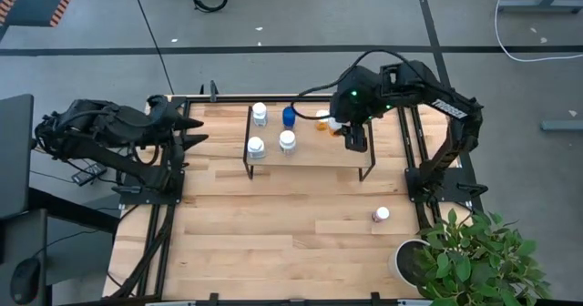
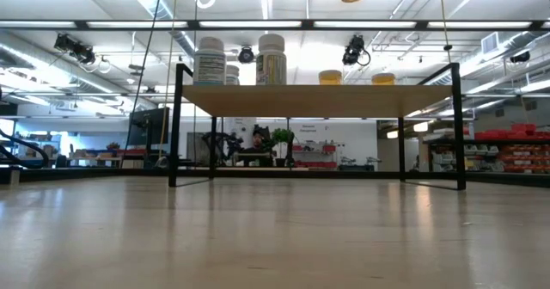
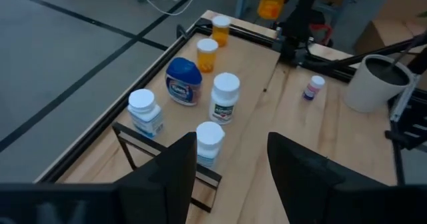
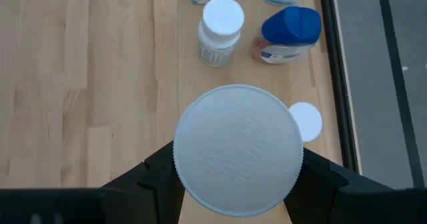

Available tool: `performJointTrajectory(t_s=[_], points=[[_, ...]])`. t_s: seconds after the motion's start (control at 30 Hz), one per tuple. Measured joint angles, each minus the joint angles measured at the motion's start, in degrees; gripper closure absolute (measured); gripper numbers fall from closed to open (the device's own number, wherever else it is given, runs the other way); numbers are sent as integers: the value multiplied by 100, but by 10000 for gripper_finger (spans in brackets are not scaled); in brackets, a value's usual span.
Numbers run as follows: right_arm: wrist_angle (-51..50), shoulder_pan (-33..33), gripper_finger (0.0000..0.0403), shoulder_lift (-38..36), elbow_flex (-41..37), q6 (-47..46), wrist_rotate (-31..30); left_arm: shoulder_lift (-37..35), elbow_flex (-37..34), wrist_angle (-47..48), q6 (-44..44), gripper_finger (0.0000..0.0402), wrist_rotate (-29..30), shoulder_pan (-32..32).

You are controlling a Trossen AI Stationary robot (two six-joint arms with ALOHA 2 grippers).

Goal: Pick and place medicine bottles onto shelf by color
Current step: Put the orange pill bottle on the shelf

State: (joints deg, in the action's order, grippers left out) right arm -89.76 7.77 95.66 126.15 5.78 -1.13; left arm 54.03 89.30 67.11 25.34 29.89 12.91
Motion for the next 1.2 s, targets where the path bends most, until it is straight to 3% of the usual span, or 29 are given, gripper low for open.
performJointTrajectory(t_s=[0.1, 0.37, 0.5, 0.67, 1.2], points=[[103, 9, 192, -213, -366, -33, 57, 101, 0, -11, 50, 212, 43, 2], [2135, -170, 192, -2129, -3810, -1001, 82, 273, -4, -7, 257, 212, 54, 2], [2941, -292, 192, -2863, -4741, -1423, -203, 299, -4, -9, 271, 212, 55, 2], [3077, -385, 192, -3027, -5110, -1408, -407, 354, -4, -3, 359, 212, 72, 2], [4120, -382, 192, -2020, -5115, -1156, -377, 528, -2, -4, 446, 212, 312, 2]])
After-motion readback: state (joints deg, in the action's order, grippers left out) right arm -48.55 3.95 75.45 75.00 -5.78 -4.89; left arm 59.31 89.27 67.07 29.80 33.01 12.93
